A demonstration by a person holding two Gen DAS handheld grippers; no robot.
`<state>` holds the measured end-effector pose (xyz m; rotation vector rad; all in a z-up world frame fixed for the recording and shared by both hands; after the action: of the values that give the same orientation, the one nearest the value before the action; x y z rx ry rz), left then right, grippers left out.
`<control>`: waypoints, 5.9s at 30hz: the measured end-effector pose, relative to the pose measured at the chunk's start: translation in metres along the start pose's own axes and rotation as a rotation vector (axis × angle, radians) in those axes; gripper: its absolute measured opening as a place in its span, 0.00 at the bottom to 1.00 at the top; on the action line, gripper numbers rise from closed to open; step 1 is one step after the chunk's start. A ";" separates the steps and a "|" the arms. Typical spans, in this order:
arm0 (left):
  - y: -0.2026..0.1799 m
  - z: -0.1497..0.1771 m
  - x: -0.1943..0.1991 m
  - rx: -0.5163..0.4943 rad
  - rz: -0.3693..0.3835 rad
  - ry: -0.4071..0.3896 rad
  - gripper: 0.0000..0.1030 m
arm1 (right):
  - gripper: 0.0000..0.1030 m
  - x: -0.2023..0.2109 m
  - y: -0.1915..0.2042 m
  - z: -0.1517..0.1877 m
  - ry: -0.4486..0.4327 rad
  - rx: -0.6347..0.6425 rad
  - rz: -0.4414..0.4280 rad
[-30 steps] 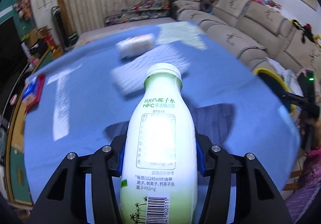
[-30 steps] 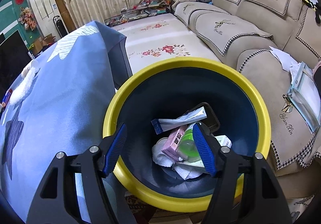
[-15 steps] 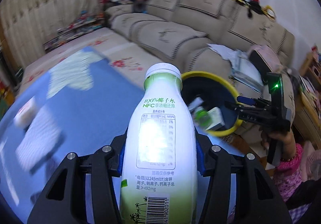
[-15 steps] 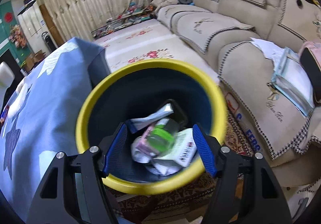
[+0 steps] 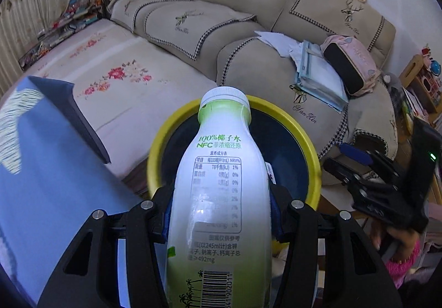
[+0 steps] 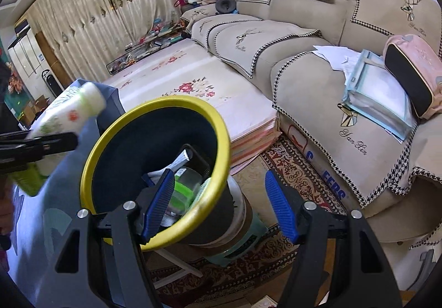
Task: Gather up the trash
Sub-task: 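Carry the milk bottle over the yellow bin and open the left gripper, then move the right gripper to the white pill bottle and grasp it, then carry the pill bottle over the yellow bin and open the right gripper, then grasp the white foam netting with the left gripper and lift it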
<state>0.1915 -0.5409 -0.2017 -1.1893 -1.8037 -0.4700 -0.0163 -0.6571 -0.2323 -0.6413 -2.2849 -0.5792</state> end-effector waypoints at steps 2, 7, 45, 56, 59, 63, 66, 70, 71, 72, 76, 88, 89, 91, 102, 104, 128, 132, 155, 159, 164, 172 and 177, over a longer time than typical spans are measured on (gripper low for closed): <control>0.000 -0.003 -0.015 0.019 0.012 0.014 0.50 | 0.63 0.000 -0.001 0.000 0.001 -0.006 0.000; 0.009 -0.010 -0.016 0.072 -0.016 -0.052 0.69 | 0.63 -0.003 -0.001 0.003 0.010 -0.011 -0.006; 0.338 0.331 0.361 0.597 -0.886 -0.509 0.88 | 0.68 -0.002 0.270 -0.005 0.049 0.436 -0.261; 0.360 0.362 0.365 0.677 -0.926 -0.510 0.89 | 0.72 -0.006 0.426 -0.004 0.070 0.619 -0.416; 0.353 0.356 0.358 0.695 -0.906 -0.504 0.90 | 0.78 -0.008 0.471 -0.006 0.071 0.648 -0.459; 0.355 0.353 0.344 0.711 -0.881 -0.473 0.90 | 0.89 -0.017 0.527 -0.010 0.081 0.651 -0.493; 0.356 0.353 0.339 0.710 -0.876 -0.462 0.90 | 0.91 -0.039 0.561 -0.010 0.138 0.633 -0.490; 0.354 0.351 0.335 0.706 -0.864 -0.462 0.90 | 0.91 -0.071 0.591 -0.011 0.229 0.609 -0.458; 0.354 0.350 0.335 0.705 -0.864 -0.462 0.90 | 0.91 -0.077 0.597 -0.012 0.234 0.610 -0.442; 0.353 0.350 0.335 0.704 -0.863 -0.463 0.91 | 0.92 -0.083 0.600 -0.013 0.233 0.615 -0.421; 0.352 0.349 0.333 0.707 -0.845 -0.466 0.91 | 0.92 -0.108 0.617 -0.011 0.278 0.627 -0.356; 0.348 0.347 0.326 0.718 -0.796 -0.464 0.91 | 0.90 -0.140 0.627 0.007 0.340 0.644 -0.259; 0.348 0.346 0.327 0.717 -0.796 -0.462 0.91 | 0.82 -0.140 0.627 0.008 0.336 0.647 -0.255; 0.347 0.345 0.326 0.715 -0.799 -0.461 0.91 | 0.80 -0.141 0.627 0.008 0.333 0.644 -0.252; 0.349 0.344 0.325 0.718 -0.801 -0.455 0.91 | 0.80 -0.093 0.610 -0.001 0.205 0.666 -0.311; 0.350 0.345 0.325 0.719 -0.800 -0.456 0.91 | 0.80 -0.078 0.601 -0.008 0.176 0.667 -0.329; 0.335 0.341 0.329 0.666 -0.840 -0.463 0.91 | 0.80 0.019 0.254 -0.036 0.035 0.351 -0.148; 0.327 0.333 0.328 0.618 -0.849 -0.466 0.91 | 0.80 0.002 0.186 -0.032 0.071 0.247 -0.057; 0.317 0.322 0.320 0.588 -0.790 -0.459 0.93 | 0.88 -0.045 0.119 -0.018 0.133 0.110 0.047; 0.317 0.309 0.300 0.604 -0.658 -0.389 0.93 | 0.88 -0.040 0.125 -0.021 0.109 0.126 0.040; 0.307 0.269 0.282 0.514 -0.495 -0.348 0.93 | 0.88 -0.040 0.131 -0.022 0.108 0.142 0.009; 0.281 0.196 0.241 0.033 -0.365 -0.230 0.95 | 0.88 -0.038 0.138 -0.027 0.107 0.167 -0.024; 0.281 0.185 0.208 -0.153 -0.384 -0.104 0.95 | 0.88 -0.038 0.146 -0.025 0.114 0.180 -0.033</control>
<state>0.3210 -0.1688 -0.1686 -0.9815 -2.1280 -0.7894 0.1061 -0.5680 -0.2104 -0.4719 -2.2133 -0.4091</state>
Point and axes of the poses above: each gripper's, at about its wrist camera, not at the fingertips, and x roughly against the way its jaws point, y to its left, z to its underside, the point moved 7 cm from there along -x, roughly the way its jaws point, and after that the axes turned 1 degree about -y, right-handed, at the moved point
